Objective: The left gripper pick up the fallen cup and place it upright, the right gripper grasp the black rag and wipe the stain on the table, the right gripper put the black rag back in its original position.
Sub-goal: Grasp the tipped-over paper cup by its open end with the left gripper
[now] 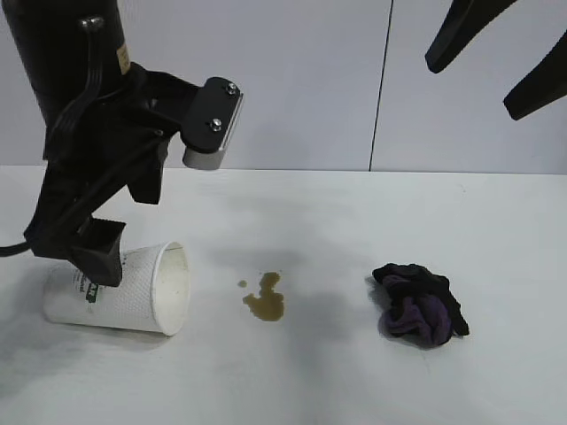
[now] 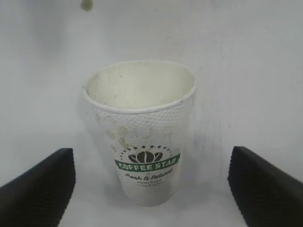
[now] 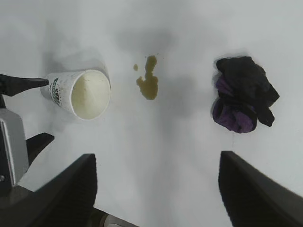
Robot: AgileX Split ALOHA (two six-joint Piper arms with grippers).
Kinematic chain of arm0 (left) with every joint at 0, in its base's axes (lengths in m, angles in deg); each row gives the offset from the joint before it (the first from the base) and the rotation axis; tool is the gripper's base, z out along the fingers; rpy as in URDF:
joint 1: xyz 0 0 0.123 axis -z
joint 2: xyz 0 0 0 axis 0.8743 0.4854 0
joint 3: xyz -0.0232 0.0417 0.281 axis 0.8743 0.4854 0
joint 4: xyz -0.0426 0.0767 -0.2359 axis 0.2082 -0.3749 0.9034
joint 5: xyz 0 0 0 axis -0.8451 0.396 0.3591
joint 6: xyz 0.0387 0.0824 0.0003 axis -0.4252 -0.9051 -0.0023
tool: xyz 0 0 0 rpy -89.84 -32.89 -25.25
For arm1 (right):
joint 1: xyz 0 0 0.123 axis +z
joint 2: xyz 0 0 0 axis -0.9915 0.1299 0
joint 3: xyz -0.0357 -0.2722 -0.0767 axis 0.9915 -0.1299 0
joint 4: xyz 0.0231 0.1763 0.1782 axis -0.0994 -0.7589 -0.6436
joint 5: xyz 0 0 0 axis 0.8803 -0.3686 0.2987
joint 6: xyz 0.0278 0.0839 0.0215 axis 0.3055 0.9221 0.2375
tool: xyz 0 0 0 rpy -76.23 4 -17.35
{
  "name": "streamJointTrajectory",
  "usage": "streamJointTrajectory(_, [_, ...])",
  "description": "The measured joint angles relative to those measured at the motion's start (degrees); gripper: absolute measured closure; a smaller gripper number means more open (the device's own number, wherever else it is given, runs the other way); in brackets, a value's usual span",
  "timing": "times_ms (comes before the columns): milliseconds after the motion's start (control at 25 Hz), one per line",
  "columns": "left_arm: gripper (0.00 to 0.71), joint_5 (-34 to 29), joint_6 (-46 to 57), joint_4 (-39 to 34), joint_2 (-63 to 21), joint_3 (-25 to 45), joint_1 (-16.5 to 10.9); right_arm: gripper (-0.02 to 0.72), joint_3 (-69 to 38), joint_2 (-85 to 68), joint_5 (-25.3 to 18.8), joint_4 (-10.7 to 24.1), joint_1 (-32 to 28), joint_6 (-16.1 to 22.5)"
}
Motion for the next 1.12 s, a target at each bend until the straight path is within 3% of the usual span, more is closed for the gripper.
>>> streamJointTrajectory(1120, [0.077,8.4,0.1,-4.5,11.9,-0.4,0.2,0.209,0.0,0.0,0.0,0.0,0.0,0.0])
